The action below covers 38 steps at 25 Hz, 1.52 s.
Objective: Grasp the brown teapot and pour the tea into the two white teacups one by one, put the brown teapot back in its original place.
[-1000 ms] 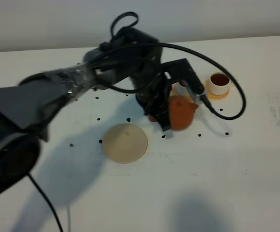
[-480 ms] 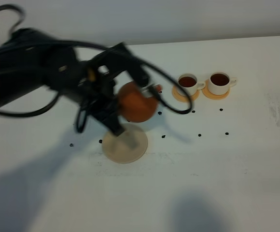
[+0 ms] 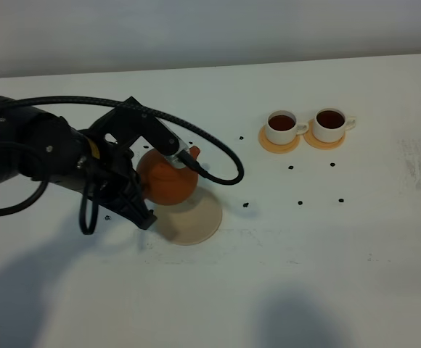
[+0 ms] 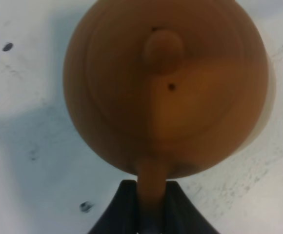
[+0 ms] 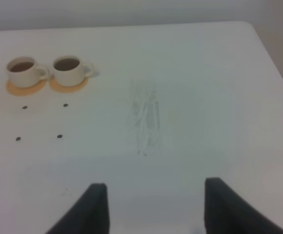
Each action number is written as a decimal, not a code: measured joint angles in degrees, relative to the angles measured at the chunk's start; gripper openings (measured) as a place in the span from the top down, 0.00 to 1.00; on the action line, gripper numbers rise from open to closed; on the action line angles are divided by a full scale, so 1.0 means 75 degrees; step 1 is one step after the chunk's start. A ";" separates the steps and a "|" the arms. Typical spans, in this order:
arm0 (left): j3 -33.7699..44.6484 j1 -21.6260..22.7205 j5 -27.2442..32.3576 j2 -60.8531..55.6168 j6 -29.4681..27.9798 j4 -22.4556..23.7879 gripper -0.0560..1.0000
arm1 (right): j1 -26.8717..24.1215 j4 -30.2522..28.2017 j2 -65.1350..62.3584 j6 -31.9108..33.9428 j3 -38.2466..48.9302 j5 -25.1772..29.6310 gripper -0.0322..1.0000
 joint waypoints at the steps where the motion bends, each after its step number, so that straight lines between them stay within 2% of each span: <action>1: 0.0000 0.0000 -0.0037 0.0092 0.0000 -0.0069 0.83 | 0.0000 0.0000 0.0000 0.0000 0.0000 0.0000 0.55; 8: 0.0039 -0.0045 0.0112 0.0549 0.0000 -0.0311 0.83 | 0.0000 0.0000 0.0000 0.0000 0.0000 0.0000 0.55; 22: 0.0039 -0.0119 0.0149 0.1150 -0.0022 -0.0356 0.83 | 0.0000 0.0000 0.0000 0.0000 0.0000 0.0000 0.55; 29: 0.0039 -0.0119 0.0067 0.1178 -0.0527 -0.0356 0.83 | 0.0000 0.0000 0.0000 0.0000 0.0000 0.0000 0.55; 31: 0.0039 -0.0119 0.0062 0.1178 -0.0547 -0.0356 0.79 | 0.0000 0.0000 0.0000 0.0000 0.0000 0.0000 0.55; 37: 0.0039 -0.0119 0.0078 0.1054 -0.0574 -0.0330 0.46 | 0.0000 0.0000 0.0000 0.0000 0.0000 0.0000 0.55; 38: 0.0039 -0.0119 0.0108 0.0965 -0.0574 -0.0310 0.43 | 0.0000 0.0000 0.0000 0.0000 0.0000 0.0000 0.55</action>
